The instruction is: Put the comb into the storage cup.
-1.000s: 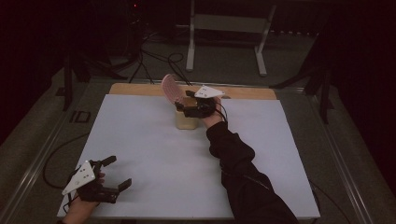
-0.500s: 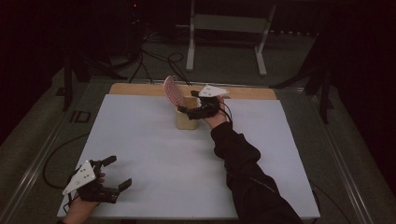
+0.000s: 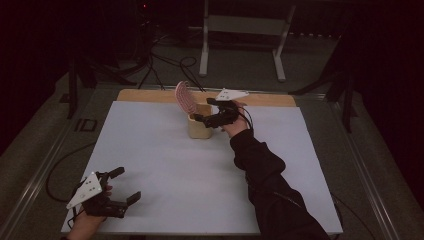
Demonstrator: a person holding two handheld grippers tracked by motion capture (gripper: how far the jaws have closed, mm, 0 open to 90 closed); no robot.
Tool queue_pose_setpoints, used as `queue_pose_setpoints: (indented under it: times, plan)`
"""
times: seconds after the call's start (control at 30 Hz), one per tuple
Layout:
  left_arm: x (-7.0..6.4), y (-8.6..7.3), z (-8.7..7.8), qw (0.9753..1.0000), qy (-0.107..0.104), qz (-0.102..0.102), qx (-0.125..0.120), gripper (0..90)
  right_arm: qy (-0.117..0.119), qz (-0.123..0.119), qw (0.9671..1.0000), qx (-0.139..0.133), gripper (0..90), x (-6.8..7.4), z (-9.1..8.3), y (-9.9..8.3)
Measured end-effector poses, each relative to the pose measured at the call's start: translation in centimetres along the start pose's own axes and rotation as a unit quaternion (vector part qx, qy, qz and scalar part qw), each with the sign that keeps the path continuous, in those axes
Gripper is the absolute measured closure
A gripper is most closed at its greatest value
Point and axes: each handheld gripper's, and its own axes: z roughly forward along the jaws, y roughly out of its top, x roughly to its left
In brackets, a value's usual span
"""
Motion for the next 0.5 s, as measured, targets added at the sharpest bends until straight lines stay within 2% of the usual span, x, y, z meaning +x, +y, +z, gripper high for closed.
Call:
queue_pose_setpoints:
  times: [0.07, 0.2, 0.33, 0.37, 0.5]
  plan:
    - [0.0, 0.0, 0.0, 1.0000, 0.000, 0.000, 0.000, 0.0, 0.005, 0.001, 0.9999, 0.014, 11.5, 0.0, -0.2, 0.2]
    - [0.0, 0.0, 0.0, 1.0000, 0.000, 0.000, 0.001, 0.0, -0.006, 0.004, 0.9995, 0.030, 10.9, 0.3, -0.8, 0.4]
    - [0.0, 0.0, 0.0, 1.0000, 0.000, 0.000, 0.001, 0.0, -0.011, 0.004, 0.9993, 0.034, 10.8, 0.4, -1.4, 0.3]
    - [0.0, 0.0, 0.0, 1.0000, 0.000, 0.000, 0.001, 0.0, -0.007, 0.010, 0.9993, 0.035, 10.3, 0.3, -1.6, 0.3]
    - [0.0, 0.0, 0.0, 1.0000, 0.000, 0.000, 0.000, 0.0, -0.013, 0.017, 0.9988, 0.045, 10.1, 0.4, -2.0, 0.2]
